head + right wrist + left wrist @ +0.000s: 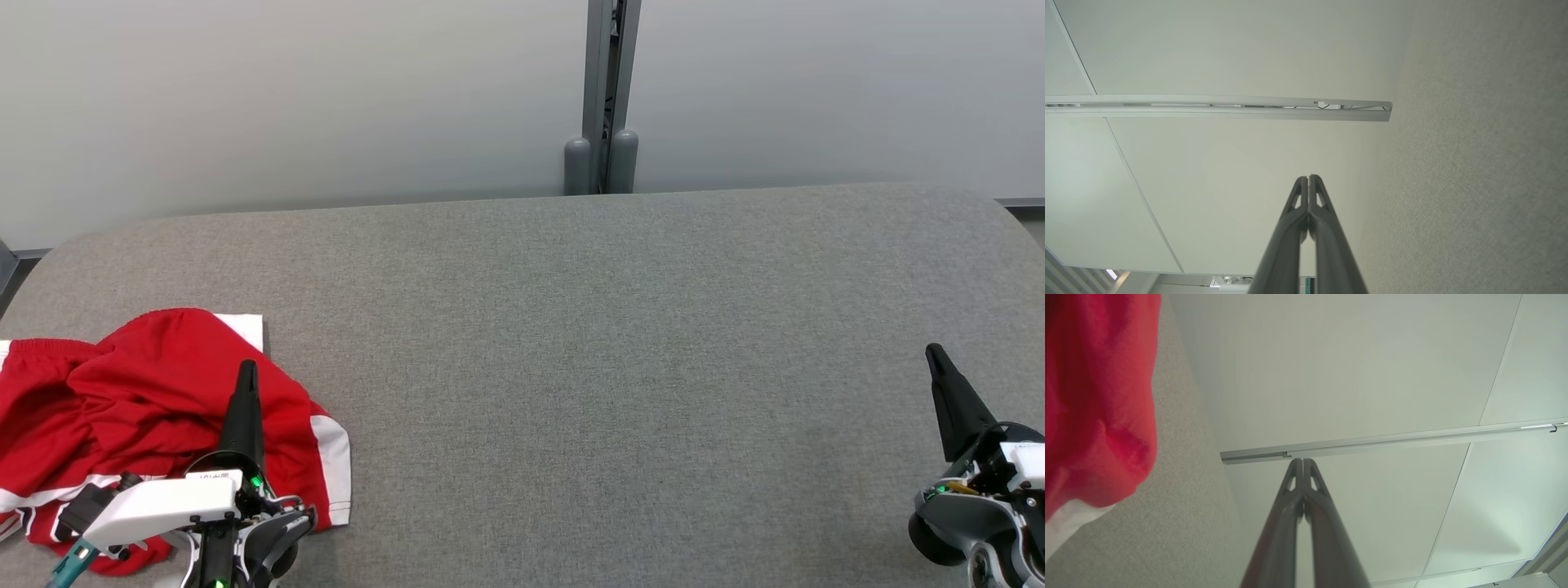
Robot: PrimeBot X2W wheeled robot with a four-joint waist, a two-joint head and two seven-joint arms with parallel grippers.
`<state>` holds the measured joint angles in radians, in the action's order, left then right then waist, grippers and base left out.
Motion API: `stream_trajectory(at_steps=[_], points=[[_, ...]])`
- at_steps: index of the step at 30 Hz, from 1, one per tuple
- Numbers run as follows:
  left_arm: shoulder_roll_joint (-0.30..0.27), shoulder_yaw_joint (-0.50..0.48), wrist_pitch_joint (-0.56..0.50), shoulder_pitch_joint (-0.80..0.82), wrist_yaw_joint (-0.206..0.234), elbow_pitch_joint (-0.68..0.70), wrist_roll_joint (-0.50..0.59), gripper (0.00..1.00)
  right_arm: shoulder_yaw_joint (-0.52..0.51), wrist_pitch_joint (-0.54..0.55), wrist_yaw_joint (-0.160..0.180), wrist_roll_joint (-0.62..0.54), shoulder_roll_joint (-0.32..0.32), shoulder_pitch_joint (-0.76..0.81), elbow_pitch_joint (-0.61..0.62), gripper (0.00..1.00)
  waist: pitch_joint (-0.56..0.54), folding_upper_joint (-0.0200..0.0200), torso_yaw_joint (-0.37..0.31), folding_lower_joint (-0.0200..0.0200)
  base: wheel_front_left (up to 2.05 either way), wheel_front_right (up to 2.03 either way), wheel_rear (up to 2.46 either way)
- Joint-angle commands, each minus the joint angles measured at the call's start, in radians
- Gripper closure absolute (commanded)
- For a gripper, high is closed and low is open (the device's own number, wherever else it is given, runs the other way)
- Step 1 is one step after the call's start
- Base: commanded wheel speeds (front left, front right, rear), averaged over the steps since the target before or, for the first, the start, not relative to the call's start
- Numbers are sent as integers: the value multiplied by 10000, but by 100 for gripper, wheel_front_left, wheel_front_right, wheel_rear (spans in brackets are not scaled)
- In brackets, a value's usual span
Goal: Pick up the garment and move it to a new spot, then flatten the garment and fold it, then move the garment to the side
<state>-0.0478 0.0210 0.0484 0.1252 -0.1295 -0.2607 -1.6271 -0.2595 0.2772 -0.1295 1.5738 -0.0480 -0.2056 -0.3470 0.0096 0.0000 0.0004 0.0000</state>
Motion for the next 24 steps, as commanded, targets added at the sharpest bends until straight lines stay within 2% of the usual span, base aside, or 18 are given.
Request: stream_trajectory(at_steps=[1,12,13,16,24], points=[[-53,-2,-20,83,-28,37,-9,100,-43,2,-25,-12,-50,-71,-31,100,0,0,0,0,0,0,0],[-53,-2,-20,83,-28,37,-9,100,-43,2,-25,-12,-50,-71,-31,100,0,0,0,0,0,0,0],[4,0,5,-12,0,-28,1,0,14,-3,2,1,9,17,-13,0,0,0,0,0,0,0,0],[67,16,10,-276,2,-267,2,0,71,-10,10,2,158,293,-246,0,1,0,0,0,0,0,0],[57,138,234,-256,0,-115,73,0,400,-486,13,41,151,453,219,0,4,0,3,0,0,0,0]])
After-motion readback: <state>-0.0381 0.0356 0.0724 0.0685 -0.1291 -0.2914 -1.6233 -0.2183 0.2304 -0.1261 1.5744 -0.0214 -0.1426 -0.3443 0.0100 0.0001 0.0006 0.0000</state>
